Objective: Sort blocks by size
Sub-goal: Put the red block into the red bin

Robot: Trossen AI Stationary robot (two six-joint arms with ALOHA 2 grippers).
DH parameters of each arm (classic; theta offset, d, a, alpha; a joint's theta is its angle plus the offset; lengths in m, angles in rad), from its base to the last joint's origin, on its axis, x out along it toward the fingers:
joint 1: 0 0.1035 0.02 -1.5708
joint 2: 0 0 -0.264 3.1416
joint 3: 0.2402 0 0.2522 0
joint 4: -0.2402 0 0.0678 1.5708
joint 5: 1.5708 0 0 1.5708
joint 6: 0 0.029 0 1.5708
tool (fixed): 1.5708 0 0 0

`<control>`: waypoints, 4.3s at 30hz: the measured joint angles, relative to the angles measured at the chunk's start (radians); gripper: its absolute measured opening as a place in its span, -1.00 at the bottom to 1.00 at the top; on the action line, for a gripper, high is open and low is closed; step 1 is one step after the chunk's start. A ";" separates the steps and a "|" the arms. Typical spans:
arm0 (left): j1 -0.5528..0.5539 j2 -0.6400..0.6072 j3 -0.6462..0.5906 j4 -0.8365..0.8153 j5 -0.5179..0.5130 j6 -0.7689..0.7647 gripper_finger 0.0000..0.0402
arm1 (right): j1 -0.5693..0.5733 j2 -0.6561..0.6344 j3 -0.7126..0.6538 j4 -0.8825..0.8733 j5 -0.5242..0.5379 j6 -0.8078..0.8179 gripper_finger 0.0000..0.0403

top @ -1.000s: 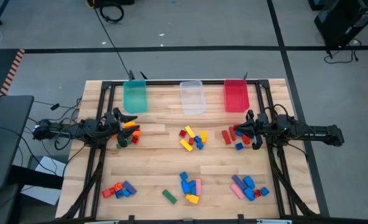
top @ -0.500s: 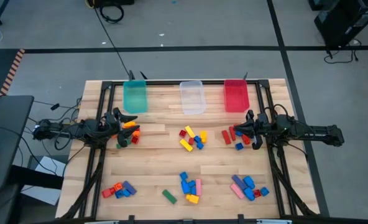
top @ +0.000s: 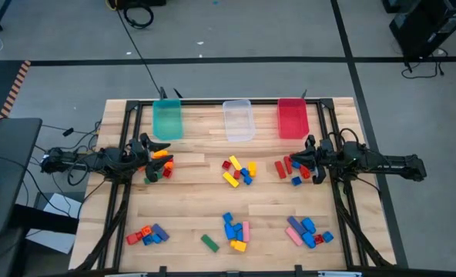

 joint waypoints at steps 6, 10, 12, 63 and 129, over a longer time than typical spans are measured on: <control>0.000 0.000 0.000 0.000 0.000 0.000 0.22 | 0.000 0.000 0.000 0.002 0.034 -0.059 -0.85; 0.000 0.000 0.000 0.000 0.000 0.000 0.22 | 0.000 0.000 0.000 0.002 0.036 -0.062 -0.85; 0.000 0.000 0.000 0.000 0.000 0.000 0.22 | 0.000 0.000 0.000 0.002 0.047 -0.080 -0.85; 0.000 0.000 0.000 0.000 0.000 0.000 0.22 | 0.003 1.145 1.021 -1.000 0.286 0.552 -0.41; 0.000 0.000 0.000 0.000 0.000 0.000 0.22 | 0.074 1.464 0.640 -0.653 0.146 0.757 -0.38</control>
